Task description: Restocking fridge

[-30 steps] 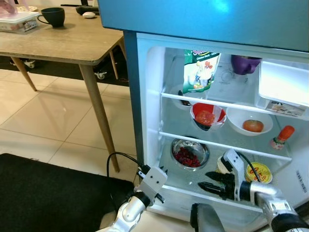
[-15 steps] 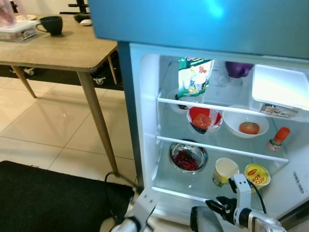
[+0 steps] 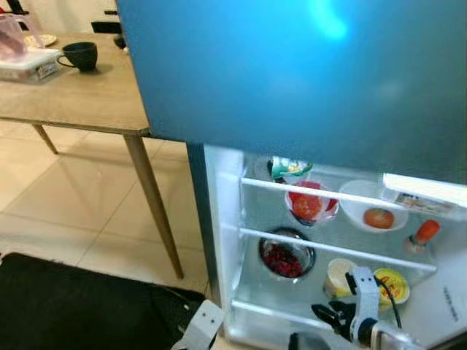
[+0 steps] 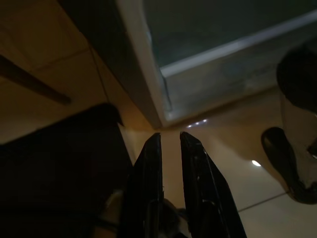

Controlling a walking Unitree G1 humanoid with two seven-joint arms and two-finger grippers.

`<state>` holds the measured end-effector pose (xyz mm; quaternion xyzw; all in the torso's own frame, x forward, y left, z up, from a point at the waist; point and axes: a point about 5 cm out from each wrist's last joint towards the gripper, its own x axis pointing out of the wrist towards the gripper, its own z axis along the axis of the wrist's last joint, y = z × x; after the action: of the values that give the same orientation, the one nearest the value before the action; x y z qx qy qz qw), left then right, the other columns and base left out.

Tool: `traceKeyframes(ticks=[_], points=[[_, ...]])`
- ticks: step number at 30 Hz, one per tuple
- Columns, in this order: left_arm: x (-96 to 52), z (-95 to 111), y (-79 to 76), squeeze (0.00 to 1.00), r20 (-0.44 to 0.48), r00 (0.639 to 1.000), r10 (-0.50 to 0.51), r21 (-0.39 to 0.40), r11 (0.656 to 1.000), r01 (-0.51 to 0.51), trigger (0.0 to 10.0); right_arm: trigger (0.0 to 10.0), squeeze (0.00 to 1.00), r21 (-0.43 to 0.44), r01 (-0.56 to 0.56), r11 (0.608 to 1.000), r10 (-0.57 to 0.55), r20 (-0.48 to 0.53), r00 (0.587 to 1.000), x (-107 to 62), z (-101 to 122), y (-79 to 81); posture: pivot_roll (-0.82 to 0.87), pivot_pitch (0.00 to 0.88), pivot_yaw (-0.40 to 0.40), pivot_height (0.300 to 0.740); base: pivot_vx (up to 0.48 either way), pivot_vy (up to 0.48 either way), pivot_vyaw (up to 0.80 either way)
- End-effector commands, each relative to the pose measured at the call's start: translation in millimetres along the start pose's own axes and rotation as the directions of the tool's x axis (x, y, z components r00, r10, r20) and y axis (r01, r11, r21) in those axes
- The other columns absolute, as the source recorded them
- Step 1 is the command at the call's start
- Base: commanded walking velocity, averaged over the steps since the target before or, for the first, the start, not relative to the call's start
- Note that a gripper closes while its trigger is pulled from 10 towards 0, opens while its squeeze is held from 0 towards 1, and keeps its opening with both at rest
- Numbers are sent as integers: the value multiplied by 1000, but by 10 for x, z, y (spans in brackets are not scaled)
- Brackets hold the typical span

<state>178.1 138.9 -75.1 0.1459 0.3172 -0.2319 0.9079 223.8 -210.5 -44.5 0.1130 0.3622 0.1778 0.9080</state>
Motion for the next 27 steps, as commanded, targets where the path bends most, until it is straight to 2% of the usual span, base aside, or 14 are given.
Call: traceKeyframes(ticks=[1, 8, 12, 21, 24, 27], points=[[-3, -28, 25, 0, -29, 1000, 13, 2, 1000, -13, 10000, 10000, 0, 8, 13, 1000, -13, -16, 1000, -8, -66, 2, -83, 0, -41, 642, 0, 0, 0], [14, -7, 52, 0, -39, 999, 20, 6, 1000, -20, 10000, 10000, 0, 18, 38, 999, -37, -35, 999, -31, -140, -14, -83, 0, -41, 642, 0, 0, 0], [5, -32, 52, 0, -52, 998, 21, 8, 1000, -20, 10000, 10000, 0, 66, -1, 998, 2, -20, 1000, -47, -171, -1, -83, 0, -41, 642, 0, 0, 0], [-23, -108, 30, 0, -87, 996, 22, -9, 1000, -23, 10000, 10000, 0, 61, 46, 997, -43, -56, 998, -68, -230, -33, -85, 0, -41, 682, 0, 0, 0], [-42, -144, 42, 0, -102, 994, 33, -21, 999, -35, 10000, 10000, 0, 60, 75, 995, -70, -74, 995, -69, -258, -39, -85, 0, -41, 682, 0, 0, 0], [-52, -163, 47, 0, -108, 994, 35, -26, 999, -38, 10000, 10000, 0, 72, 55, 996, -51, -55, 997, -76, -256, -34, -84, 0, -40, 682, 0, 0, 0]])
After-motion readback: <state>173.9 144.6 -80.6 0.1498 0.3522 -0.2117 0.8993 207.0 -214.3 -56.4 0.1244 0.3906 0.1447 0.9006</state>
